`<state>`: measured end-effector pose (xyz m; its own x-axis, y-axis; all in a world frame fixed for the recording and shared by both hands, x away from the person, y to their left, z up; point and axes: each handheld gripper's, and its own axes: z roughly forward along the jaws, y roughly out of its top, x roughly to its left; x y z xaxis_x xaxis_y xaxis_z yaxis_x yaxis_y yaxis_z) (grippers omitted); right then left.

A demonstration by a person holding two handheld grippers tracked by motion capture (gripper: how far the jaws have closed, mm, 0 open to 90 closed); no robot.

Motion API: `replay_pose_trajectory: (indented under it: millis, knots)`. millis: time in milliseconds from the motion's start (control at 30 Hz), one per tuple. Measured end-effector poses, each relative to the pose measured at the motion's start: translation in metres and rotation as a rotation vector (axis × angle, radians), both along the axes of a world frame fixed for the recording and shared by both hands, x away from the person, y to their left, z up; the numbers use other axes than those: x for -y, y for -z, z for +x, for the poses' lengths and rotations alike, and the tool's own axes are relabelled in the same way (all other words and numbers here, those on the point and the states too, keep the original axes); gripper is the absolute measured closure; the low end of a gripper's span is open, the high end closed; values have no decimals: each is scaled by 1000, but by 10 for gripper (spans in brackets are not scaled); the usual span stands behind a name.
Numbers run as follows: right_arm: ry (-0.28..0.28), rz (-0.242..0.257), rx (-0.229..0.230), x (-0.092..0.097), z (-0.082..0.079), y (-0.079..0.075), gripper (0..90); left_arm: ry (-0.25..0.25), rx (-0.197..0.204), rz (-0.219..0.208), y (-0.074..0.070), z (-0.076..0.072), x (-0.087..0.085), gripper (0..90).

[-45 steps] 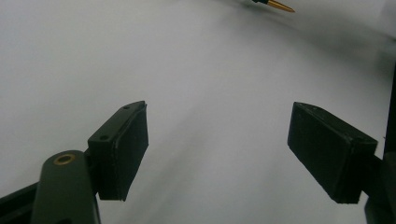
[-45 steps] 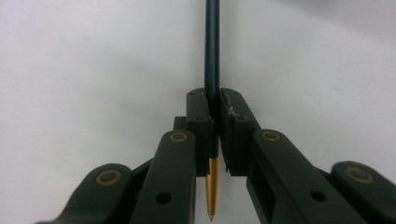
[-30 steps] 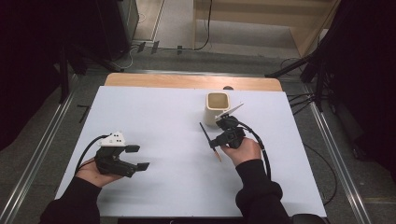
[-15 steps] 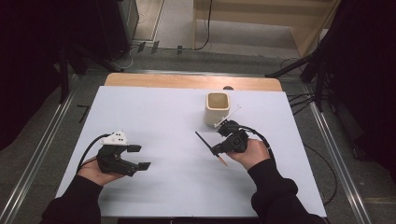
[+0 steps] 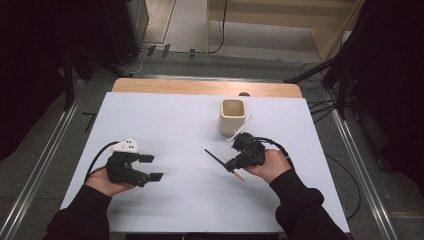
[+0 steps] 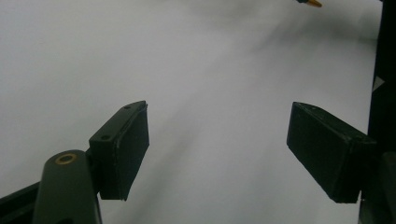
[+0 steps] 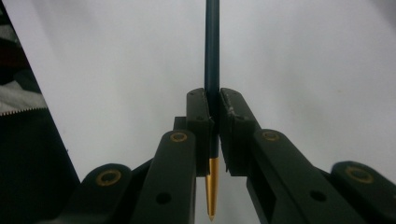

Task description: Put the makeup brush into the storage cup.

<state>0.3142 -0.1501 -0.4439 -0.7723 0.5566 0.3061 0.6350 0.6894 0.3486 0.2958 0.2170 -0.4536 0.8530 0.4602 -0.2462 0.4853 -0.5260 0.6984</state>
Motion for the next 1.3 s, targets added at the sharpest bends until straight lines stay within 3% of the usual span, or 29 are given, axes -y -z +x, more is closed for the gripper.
replay_pose_trajectory:
  millis: [33,233,300,467,633,767,1300]
  knots:
    - [-30,1,7,-1,0,1,845,8,-3,0,-1,1,2,218]
    - [-72,1,8,-1,2,2,845,39,-7,35,-5,2,11,222]
    - [-121,-5,24,-3,2,1,844,72,-32,31,-8,4,16,223]
    - [-175,-19,40,-6,1,0,845,105,-35,27,-13,5,24,218]
    - [-219,-37,51,-9,0,-3,845,119,-46,40,-18,7,33,223]
    - [-260,-45,74,-14,-3,-6,844,130,-79,36,-20,8,39,239]
    - [-351,-76,92,-33,-6,-8,844,193,-122,29,-25,12,59,262]
